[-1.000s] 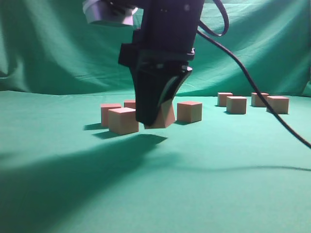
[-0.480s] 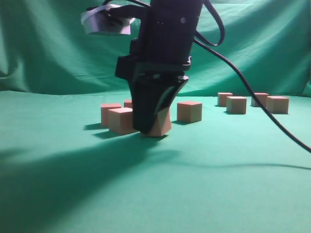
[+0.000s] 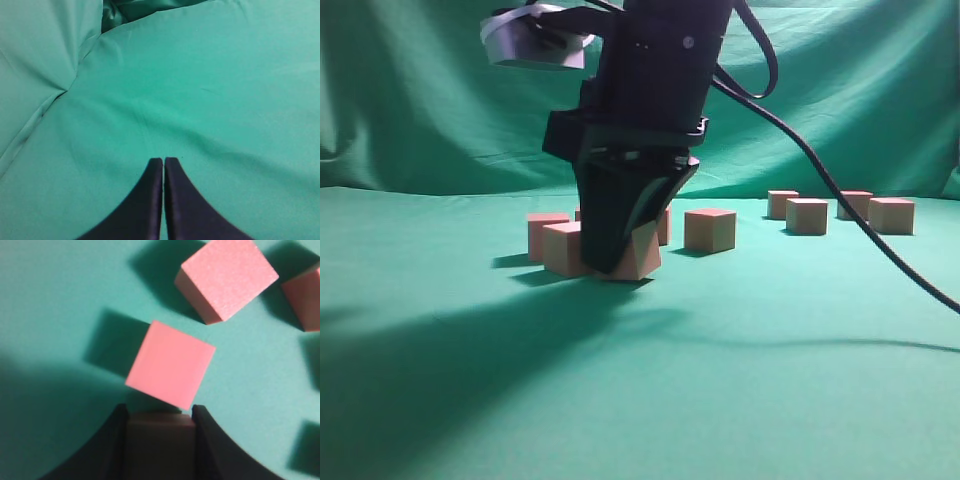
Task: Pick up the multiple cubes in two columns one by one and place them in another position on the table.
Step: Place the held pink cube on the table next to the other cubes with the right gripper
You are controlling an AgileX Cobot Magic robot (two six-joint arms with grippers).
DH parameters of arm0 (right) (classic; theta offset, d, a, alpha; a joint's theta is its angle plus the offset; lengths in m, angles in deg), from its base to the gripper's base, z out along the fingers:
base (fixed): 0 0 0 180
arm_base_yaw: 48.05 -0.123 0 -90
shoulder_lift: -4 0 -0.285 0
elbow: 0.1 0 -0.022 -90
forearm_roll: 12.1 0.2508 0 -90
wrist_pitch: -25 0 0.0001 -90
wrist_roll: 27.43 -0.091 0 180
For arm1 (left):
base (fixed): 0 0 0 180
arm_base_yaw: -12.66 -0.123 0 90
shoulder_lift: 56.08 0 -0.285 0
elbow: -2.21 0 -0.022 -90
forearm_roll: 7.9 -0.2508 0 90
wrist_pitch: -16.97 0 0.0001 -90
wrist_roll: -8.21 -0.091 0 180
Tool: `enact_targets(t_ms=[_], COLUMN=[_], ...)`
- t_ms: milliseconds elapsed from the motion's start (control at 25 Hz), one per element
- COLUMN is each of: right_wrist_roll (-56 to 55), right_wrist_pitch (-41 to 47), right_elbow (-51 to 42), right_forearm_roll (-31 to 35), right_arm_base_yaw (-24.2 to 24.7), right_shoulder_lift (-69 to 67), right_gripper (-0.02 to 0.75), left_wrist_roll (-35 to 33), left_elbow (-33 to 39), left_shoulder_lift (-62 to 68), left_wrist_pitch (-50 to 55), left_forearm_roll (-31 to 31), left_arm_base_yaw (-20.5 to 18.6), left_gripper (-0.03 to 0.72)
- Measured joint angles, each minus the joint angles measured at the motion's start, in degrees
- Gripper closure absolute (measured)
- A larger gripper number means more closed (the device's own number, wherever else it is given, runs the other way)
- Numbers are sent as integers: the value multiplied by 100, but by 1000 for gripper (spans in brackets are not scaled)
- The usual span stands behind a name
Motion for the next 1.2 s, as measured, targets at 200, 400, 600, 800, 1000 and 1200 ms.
enact_targets(t_ms=[200,400,600,800,1000,1200], right_wrist_roll=[9,9,9,-231,-486,-546], right_wrist_pitch=[29,96,219,1045,2213,3005], right_elbow=[0,0,27,625,1439,2253], right_forearm_roll=[0,8,-16,-417,-857,-1155], right_arm_base_yaw=[0,0,0,0,0,0], right_shoulder_lift=[0,0,0,0,0,14], right_gripper=[479,325,117,124,99,99], left_wrist_roll=[0,0,0,0,0,0], left_elbow=[0,0,0,0,0,0], left_shoulder_lift=[0,0,0,0,0,0], left_wrist_pitch=[0,0,0,0,0,0], left_forearm_roll=[0,0,0,0,0,0], left_arm_base_yaw=[0,0,0,0,0,0], left_gripper=[688,688,688,688,688,688])
